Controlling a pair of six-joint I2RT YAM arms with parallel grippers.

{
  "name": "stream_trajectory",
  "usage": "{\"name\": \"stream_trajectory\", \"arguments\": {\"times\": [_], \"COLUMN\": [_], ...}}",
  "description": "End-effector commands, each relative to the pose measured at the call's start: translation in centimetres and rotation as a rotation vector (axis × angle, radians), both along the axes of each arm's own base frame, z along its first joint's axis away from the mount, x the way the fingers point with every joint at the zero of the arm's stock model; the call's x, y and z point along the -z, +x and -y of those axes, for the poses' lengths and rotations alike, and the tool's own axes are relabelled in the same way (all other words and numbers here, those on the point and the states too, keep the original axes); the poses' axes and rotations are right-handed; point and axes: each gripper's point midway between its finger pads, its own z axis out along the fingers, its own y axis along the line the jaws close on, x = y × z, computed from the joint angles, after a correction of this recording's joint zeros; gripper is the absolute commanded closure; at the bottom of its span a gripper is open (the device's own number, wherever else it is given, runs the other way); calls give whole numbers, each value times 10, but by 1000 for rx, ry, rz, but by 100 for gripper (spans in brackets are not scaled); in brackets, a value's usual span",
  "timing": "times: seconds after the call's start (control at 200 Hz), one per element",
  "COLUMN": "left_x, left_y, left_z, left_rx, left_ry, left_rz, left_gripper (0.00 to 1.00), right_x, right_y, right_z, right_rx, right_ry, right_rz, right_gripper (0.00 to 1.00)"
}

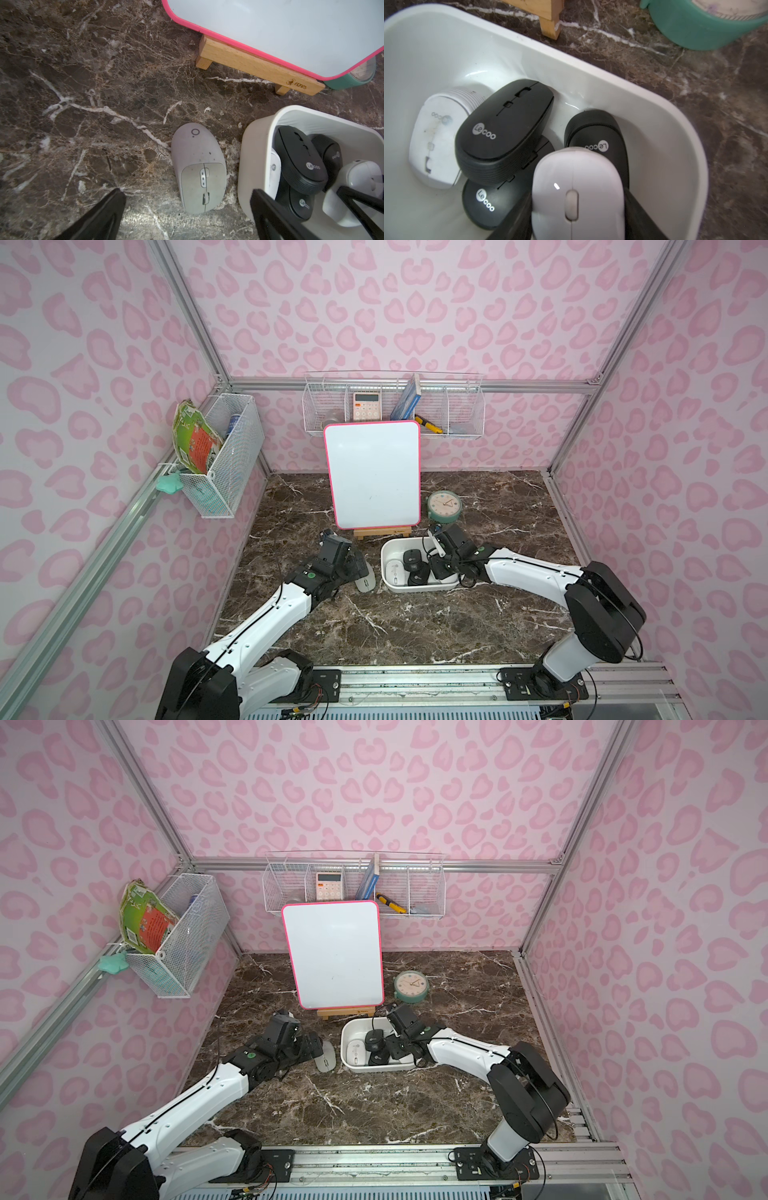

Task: Take out the mouse from the storage box
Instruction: Pick up the mouse from the storage box.

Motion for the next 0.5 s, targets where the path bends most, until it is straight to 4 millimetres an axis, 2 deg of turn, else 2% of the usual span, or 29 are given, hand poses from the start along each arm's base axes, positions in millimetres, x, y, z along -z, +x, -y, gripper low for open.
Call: {"name": "stream_trajectory", "arguments": {"times": [0.0,0.16,0.495], "left_x": [-3,-4,-5], "left_y": [1,0,-3], "left_z": [2,3,1], "left_rx": [10,16,16], "left_ry": [0,-6,-10], "left_rz": [-5,0,3], "left_gripper": [1,1,1], "right_x": [-12,-28,-55], "right_y": [4,7,19], "right_z": [-2,1,20], "right_rx": [23,43,129], "right_ry": [34,72,151], "right_rz": [15,38,43], "right_gripper": [46,48,53]}}
